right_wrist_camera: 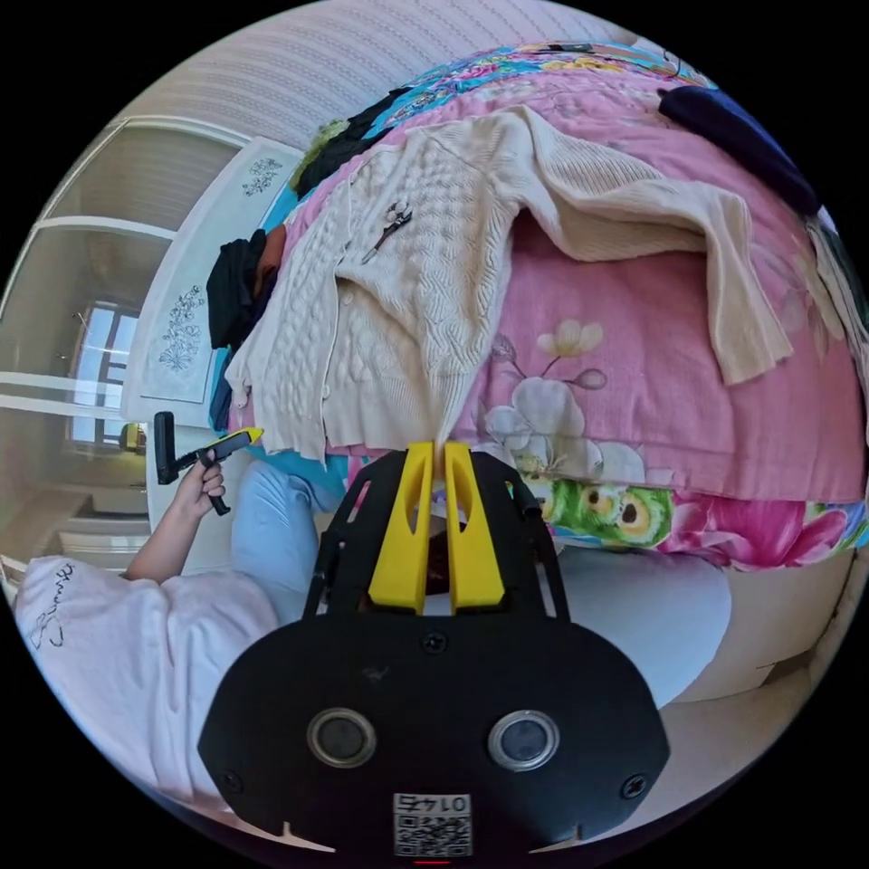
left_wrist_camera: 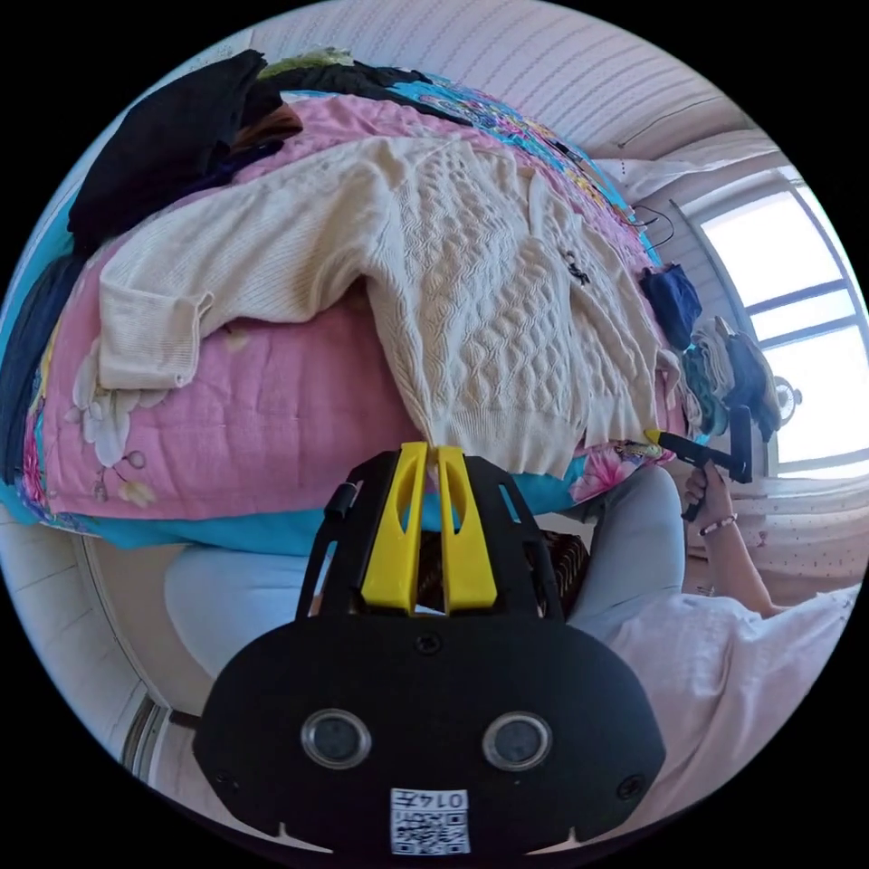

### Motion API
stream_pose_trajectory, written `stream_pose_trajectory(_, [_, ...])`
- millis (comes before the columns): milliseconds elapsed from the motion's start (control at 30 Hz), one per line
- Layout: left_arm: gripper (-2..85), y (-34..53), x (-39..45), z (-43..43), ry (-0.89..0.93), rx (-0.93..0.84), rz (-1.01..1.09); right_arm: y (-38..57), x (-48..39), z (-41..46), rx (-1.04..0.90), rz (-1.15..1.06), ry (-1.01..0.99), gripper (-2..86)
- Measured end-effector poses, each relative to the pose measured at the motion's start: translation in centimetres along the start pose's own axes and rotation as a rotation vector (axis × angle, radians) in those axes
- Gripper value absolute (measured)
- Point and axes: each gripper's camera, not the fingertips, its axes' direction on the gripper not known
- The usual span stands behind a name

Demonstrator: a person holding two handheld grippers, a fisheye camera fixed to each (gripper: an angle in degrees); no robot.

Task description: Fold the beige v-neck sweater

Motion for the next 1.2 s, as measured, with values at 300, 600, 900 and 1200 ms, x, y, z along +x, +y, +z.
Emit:
stream_pose_trajectory(300, [2.4,0.7,8.3,-0.2,-0.194,0.045,0.218,4.8,3.9,-10.0,0.301,0.101,0.333,4.1])
stream_pose_trajectory(600, [4.0,-6.8,27.2,8.7,-0.077,0.052,0.653,-0.6,6.4,-9.9,0.288,-0.002,0.344,7.3])
stream_pose_trajectory(900, [5.1,-12.2,42.3,18.5,-0.021,0.034,0.932,-0.9,9.8,-19.7,0.46,-0.029,0.28,1.1])
stream_pose_trajectory(1200, [6.1,-14.7,47.7,30.1,-0.132,-0.085,0.952,0.0,14.1,-20.4,0.597,0.128,0.497,0.7])
